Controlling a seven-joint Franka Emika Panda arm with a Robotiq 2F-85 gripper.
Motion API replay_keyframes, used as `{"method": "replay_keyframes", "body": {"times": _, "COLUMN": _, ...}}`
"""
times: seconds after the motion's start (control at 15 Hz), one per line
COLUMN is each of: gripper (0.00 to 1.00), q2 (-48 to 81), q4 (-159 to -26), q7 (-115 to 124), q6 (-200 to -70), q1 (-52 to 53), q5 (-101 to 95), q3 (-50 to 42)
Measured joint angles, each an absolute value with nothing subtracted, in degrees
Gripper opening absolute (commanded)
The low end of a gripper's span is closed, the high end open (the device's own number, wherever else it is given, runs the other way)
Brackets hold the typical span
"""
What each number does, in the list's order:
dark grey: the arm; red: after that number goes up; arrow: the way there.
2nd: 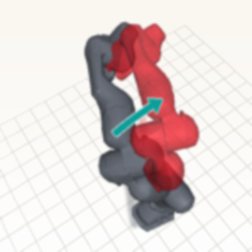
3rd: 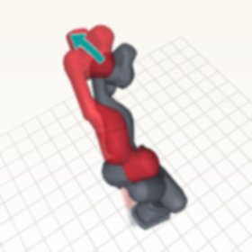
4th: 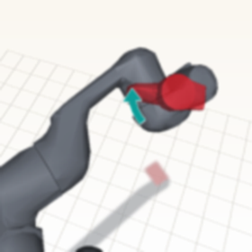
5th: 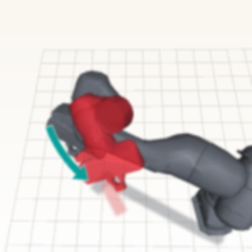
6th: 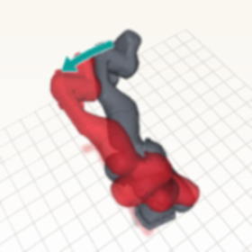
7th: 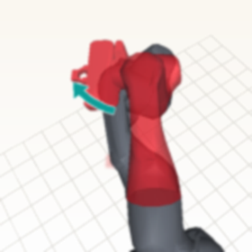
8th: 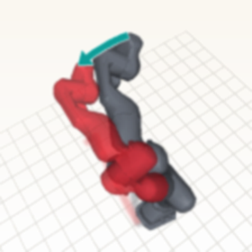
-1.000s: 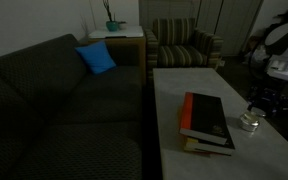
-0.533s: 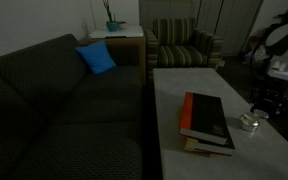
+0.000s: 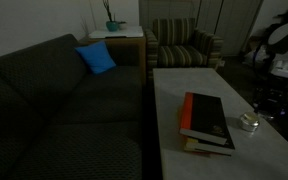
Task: Place the lid on the silver container
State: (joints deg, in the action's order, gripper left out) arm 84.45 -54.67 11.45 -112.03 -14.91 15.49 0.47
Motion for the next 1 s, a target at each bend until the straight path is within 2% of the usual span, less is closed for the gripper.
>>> {"method": "replay_keyframes", "body": {"times": 0.33, "gripper": 0.44, "q2": 84.46, "q4": -54.68, "q7": 14.79, "q6": -113.32, "q1": -14.50, "q5": 15.52, "q3": 0.47}}
{"method": "replay_keyframes", "body": {"times": 0.8, "gripper": 0.44, "q2": 84.58, "q4": -55.39, "q7": 29.34, "q6": -125.47, "q1": -11.37, "q5": 15.52, "q3": -1.36}}
{"method": "replay_keyframes", "body": {"times": 1.0, "gripper": 0.44, "q2": 84.60, "q4": -56.03, "q7": 34.61, "q6": -126.91, "q1": -10.12, "q5": 15.52, "q3": -2.51}}
